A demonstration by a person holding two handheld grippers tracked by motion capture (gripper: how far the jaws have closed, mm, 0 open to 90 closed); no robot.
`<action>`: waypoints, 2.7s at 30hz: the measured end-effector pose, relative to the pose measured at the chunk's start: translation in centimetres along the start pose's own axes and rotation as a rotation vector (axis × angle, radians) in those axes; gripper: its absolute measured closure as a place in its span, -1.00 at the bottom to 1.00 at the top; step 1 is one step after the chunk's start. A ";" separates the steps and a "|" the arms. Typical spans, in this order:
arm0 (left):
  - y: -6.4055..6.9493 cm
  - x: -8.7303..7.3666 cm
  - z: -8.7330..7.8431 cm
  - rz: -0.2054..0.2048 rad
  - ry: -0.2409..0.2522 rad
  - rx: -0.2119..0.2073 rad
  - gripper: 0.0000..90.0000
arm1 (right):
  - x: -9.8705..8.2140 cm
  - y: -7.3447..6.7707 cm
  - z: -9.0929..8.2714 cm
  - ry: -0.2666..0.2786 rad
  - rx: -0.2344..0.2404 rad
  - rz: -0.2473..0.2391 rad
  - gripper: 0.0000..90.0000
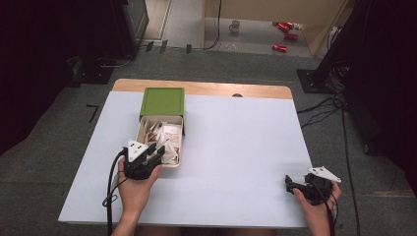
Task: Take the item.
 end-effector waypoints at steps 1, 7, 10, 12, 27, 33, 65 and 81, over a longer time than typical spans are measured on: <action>0.1 0.1 -0.2 0.004 0.007 -0.005 0.57 | 0.0 0.0 0.0 0.000 0.000 0.001 -1.00; 0.4 0.4 -0.8 0.015 0.020 -0.031 0.72 | 0.0 0.0 0.0 0.000 -0.001 0.000 -1.00; 0.8 0.2 -0.7 0.007 -0.004 -0.078 0.72 | 0.0 0.0 0.0 0.000 -0.001 0.000 -1.00; 1.2 0.0 -0.5 0.009 -0.021 -0.100 0.68 | 0.0 0.0 0.0 0.000 -0.001 0.000 -1.00; 1.6 -0.4 0.0 0.006 -0.043 -0.130 0.94 | 0.0 0.0 0.0 0.001 0.001 -0.001 -1.00; 1.4 0.3 -0.7 0.010 -0.014 -0.116 0.96 | 0.0 0.0 0.0 0.000 -0.001 0.000 -1.00; -1.6 3.5 -4.0 -0.014 0.112 -0.045 0.97 | 0.0 0.0 0.0 0.000 0.000 0.000 -1.00; -4.3 4.1 -5.4 -0.029 0.141 0.018 0.97 | 0.0 0.0 0.0 0.000 -0.001 0.001 -1.00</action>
Point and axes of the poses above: each handheld gripper's, and its own axes: z roughly forward along the jaws, x roughly out of its top, y roughly to its right, the point moved 10 cm from there along z, roughly forward along the jaws, and after that the axes turned 4 degrees about x, right-handed, at the moved point
